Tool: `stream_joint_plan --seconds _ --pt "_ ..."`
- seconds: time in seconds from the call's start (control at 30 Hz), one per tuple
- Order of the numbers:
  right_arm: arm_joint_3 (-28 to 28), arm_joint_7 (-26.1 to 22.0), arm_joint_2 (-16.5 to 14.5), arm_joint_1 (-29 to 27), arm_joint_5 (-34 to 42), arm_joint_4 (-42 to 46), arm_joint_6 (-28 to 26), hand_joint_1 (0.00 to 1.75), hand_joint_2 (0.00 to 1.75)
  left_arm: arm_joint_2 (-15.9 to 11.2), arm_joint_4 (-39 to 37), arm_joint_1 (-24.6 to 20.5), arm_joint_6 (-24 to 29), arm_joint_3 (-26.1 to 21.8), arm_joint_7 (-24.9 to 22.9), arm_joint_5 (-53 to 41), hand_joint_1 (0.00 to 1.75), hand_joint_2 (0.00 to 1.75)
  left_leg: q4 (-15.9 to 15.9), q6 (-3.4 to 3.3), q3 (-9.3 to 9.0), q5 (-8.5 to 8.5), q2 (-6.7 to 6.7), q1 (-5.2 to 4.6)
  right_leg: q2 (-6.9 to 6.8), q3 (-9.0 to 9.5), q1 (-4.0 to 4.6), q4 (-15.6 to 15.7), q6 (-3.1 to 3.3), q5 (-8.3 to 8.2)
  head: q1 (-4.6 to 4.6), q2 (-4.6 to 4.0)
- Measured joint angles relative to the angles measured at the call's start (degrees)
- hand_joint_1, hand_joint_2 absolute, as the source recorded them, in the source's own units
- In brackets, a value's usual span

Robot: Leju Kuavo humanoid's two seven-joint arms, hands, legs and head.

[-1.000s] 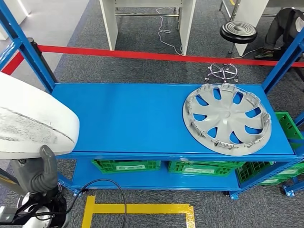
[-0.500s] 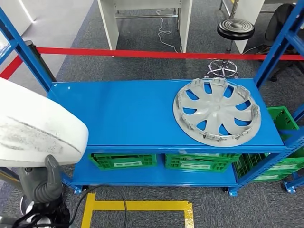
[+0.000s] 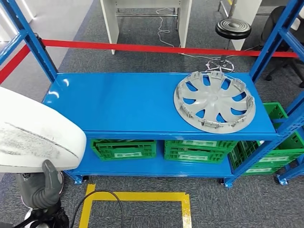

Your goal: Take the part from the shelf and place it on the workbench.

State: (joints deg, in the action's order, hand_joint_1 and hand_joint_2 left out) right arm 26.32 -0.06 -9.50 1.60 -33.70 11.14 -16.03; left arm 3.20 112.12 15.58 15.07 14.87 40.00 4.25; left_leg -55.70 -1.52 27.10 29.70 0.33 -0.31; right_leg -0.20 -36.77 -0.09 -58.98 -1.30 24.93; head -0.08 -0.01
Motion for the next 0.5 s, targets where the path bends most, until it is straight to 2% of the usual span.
stream_joint_plan --seconds 0.03,0.07,0.1,0.13,0.17,0.2,0.23,0.27,0.3,0.33,0.37,0.4,0.47,0.5 --pt "0.3 1.1 0.2 -0.1 0.0 0.0 -0.3 0.00 0.00 0.2 -0.1 0.0 0.0 0.0 0.0 0.4 1.75 1.75 0.3 -0.26 0.74 -0.87 0.09 0.20 0.08 -0.77 -0.02 -1.6 -0.28 2.10 0.04 0.00" --pt "0.7 2.2 0.5 -0.2 0.0 0.0 -0.8 0.00 0.00 0.5 -0.2 0.1 0.1 -0.1 0.0 0.7 1.75 1.75 0.4 -0.46 1.61 -1.65 0.17 0.33 0.14 -1.69 -0.16 -4.4 -0.54 5.12 0.10 0.01" --pt "1.0 3.1 0.7 -0.3 0.0 0.0 -1.1 0.00 0.00 0.7 -0.2 0.2 0.3 -0.2 0.0 0.8 1.75 1.75 0.3 -0.56 2.51 -2.36 0.18 0.36 0.15 -2.56 -0.27 -8.0 -0.85 8.01 0.20 0.01" --pt "1.3 3.8 1.0 -0.5 0.1 0.0 -1.5 0.00 0.00 0.8 -0.3 0.3 0.7 -0.4 0.0 0.6 1.75 1.75 0.2 -0.49 3.38 -3.03 0.21 0.36 0.14 -3.03 -0.38 -11.5 -1.13 9.86 0.24 0.01" --pt "1.8 4.3 1.4 -0.7 0.3 0.0 -1.9 0.00 0.00 0.8 -0.3 0.4 1.2 -0.7 0.0 0.3 1.75 1.75 0.1 -0.40 4.29 -3.68 0.24 0.37 0.13 -2.93 -0.49 -14.1 -1.37 10.34 0.25 0.01" --pt "2.2 4.6 1.8 -0.9 0.6 0.0 -2.2 0.00 0.00 0.9 -0.3 0.5 1.6 -1.0 0.0 -0.2 1.75 1.75 -0.1 -0.26 5.19 -4.27 0.27 0.42 0.13 -2.04 -0.58 -14.9 -1.57 9.50 0.25 0.01" --pt "2.7 4.8 2.2 -1.1 0.8 0.1 -2.5 0.00 0.00 0.9 -0.3 0.6 1.9 -1.2 0.0 -0.5 1.75 1.75 -0.4 -0.05 6.08 -4.77 0.28 0.51 0.13 -0.10 -0.69 -13.5 -1.74 7.87 0.25 0.01" --pt "3.1 5.0 2.6 -1.3 1.0 0.2 -2.7 0.00 0.00 1.0 -0.3 0.7 2.3 -1.4 0.0 -0.8 1.75 1.75 -0.7 0.22 6.86 -5.21 0.29 0.59 0.13 2.84 -0.85 -10.1 -1.92 6.44 0.26 0.00" --pt "3.6 5.3 3.0 -1.3 1.0 0.4 -2.9 0.00 0.00 1.1 -0.3 0.8 2.6 -1.5 0.0 -1.0 1.75 1.75 -1.2 0.53 7.55 -5.57 0.27 0.58 0.17 6.30 -0.94 -5.6 -2.08 6.14 0.28 0.00" --pt "4.0 5.7 3.3 -1.4 0.9 0.5 -3.0 0.00 0.00 1.2 -0.3 0.9 3.0 -1.7 0.0 -1.3 1.75 1.75 -1.7 0.87 8.02 -5.92 0.25 0.53 0.26 9.21 -0.96 -1.6 -1.87 6.52 0.25 0.00" --pt "4.3 6.1 3.6 -1.5 0.5 0.6 -3.1 0.00 0.00 1.2 -0.4 1.0 3.7 -1.9 0.0 -1.8 1.75 1.75 -2.0 1.18 8.27 -6.25 0.24 0.43 0.35 10.97 -0.95 1.3 -1.57 7.33 0.23 -0.01" --pt "4.5 6.6 3.8 -1.6 0.0 0.7 -3.1 0.00 0.00 1.3 -0.4 1.1 4.6 -2.0 0.0 -2.3 1.75 1.75 -2.2 1.48 8.43 -6.63 0.23 0.37 0.43 11.59 -0.82 2.6 -1.07 8.04 0.20 0.00" --pt "4.8 7.2 4.3 -2.0 -1.0 0.9 -2.9 0.00 0.00 1.3 -0.6 1.7 6.2 -2.2 0.0 -2.8 1.75 1.75 -2.3 2.07 8.63 -7.09 0.17 0.50 0.31 10.64 -0.75 2.7 0.14 7.68 0.23 -0.01" --pt "4.9 7.4 4.5 -2.3 -1.4 1.1 -2.9 0.00 0.00 1.3 -0.8 2.3 6.7 -2.2 0.0 -2.7 1.75 1.75 -2.8 2.38 8.93 -6.15 0.11 0.62 0.16 10.14 -0.74 2.7 0.75 7.19 0.19 -0.01"
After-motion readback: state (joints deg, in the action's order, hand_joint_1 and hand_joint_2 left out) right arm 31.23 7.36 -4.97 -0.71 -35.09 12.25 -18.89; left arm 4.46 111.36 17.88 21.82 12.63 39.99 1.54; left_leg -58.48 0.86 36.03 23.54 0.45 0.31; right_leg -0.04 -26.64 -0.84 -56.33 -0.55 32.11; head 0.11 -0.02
